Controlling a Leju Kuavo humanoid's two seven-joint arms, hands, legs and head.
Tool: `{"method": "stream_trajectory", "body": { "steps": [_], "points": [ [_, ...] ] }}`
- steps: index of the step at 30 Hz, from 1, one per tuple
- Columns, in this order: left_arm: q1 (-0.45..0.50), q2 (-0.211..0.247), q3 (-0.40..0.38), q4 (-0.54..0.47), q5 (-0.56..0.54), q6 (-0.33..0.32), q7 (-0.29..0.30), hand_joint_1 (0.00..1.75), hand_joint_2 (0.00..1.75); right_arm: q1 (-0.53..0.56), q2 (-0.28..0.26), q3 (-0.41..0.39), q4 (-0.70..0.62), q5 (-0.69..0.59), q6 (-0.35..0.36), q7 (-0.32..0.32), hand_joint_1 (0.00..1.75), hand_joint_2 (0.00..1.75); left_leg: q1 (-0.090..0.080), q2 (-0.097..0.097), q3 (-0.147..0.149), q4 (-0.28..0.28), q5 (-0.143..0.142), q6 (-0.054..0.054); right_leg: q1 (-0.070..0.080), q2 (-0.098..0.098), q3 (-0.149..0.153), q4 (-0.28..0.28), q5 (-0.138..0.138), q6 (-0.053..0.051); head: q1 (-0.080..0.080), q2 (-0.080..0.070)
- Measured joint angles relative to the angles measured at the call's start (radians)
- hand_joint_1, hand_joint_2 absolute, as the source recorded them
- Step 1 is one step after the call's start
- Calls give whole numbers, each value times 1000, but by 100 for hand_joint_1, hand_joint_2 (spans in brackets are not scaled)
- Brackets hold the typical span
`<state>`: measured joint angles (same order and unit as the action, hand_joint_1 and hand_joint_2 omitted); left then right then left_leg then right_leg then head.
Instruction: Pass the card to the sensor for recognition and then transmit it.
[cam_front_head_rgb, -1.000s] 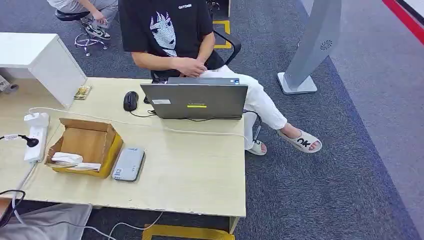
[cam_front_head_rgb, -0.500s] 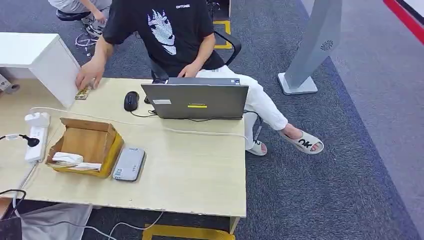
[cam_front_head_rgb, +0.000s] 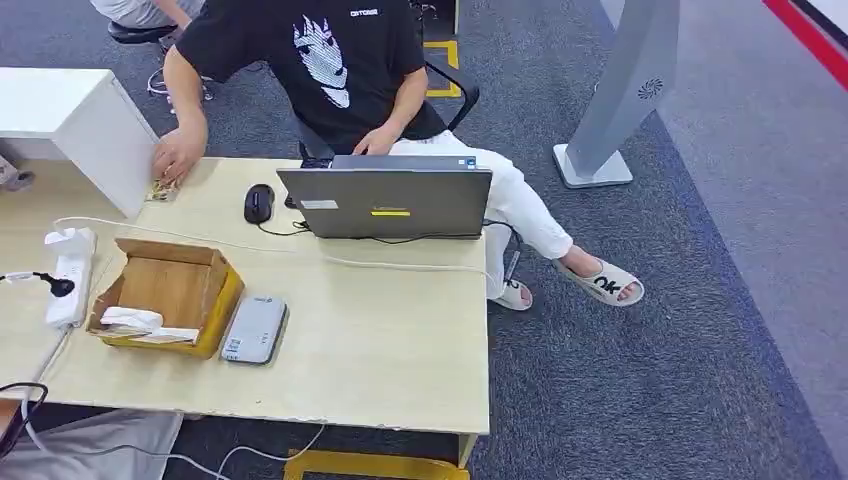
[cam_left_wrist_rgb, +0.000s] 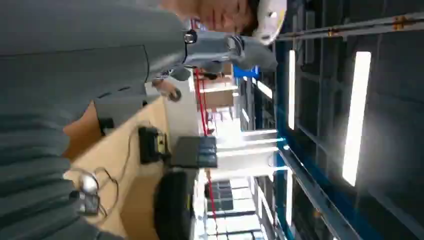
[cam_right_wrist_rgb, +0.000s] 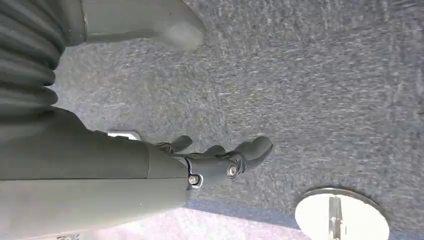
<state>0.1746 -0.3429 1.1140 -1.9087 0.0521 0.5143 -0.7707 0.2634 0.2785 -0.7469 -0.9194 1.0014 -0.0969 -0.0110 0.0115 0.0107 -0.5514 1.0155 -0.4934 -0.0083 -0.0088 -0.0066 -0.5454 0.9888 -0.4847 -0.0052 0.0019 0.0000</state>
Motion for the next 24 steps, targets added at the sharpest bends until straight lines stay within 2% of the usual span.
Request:
{"method": "stream_trajectory", "body": {
  "steps": [1, 3, 5, 10, 15, 21, 24],
  "points": [
    [-8, 0, 37, 19, -44, -20, 17, 0, 175, 1, 0, -1, 0, 1, 0, 6, 0, 175, 0, -1, -1, 0, 0, 1, 0, 0, 0, 0, -2, 3, -5, 0],
    [-14, -1, 82, 49, -265, -55, 73, 0, 175, 1, 0, -2, 0, 6, -1, 15, 0, 175, 0, -4, -2, 0, -1, 1, 0, -3, 1, -1, -2, 3, -2, 0],
    [-23, -1, 117, 69, -408, -65, 90, 0, 175, 1, 0, -2, 0, 8, -1, 20, 0, 175, 0, -4, -3, 0, -1, 1, 0, -3, 1, -1, -2, 3, -2, 0],
    [-24, -1, 148, 79, -429, -184, 88, 0, 175, 5, 0, 3, -11, -31, 0, 55, 0, 175, 0, -4, -2, 0, -2, 1, 0, -3, 0, -1, -2, 3, -2, 0],
    [-26, -1, 156, 75, -474, -215, 94, 0, 175, 5, 0, 18, -31, -46, 2, 67, 0, 175, 0, -4, -2, 0, -2, 1, 0, -2, 0, -1, -2, 3, -2, 0],
    [-48, -1, 183, 52, -481, -373, 78, 0, 175, 4, 0, 18, -32, 11, 7, 68, 0, 175, 1, -4, -2, 0, -1, 1, 0, -2, 0, -1, -2, 3, -2, 0],
    [-53, -1, 183, 34, -482, -402, 82, 0, 175, 4, 0, 18, -32, 13, 12, 68, 0, 175, 1, -4, -2, 0, -1, 1, 0, -2, 0, -1, -2, 3, -2, 0]
  ]
}}
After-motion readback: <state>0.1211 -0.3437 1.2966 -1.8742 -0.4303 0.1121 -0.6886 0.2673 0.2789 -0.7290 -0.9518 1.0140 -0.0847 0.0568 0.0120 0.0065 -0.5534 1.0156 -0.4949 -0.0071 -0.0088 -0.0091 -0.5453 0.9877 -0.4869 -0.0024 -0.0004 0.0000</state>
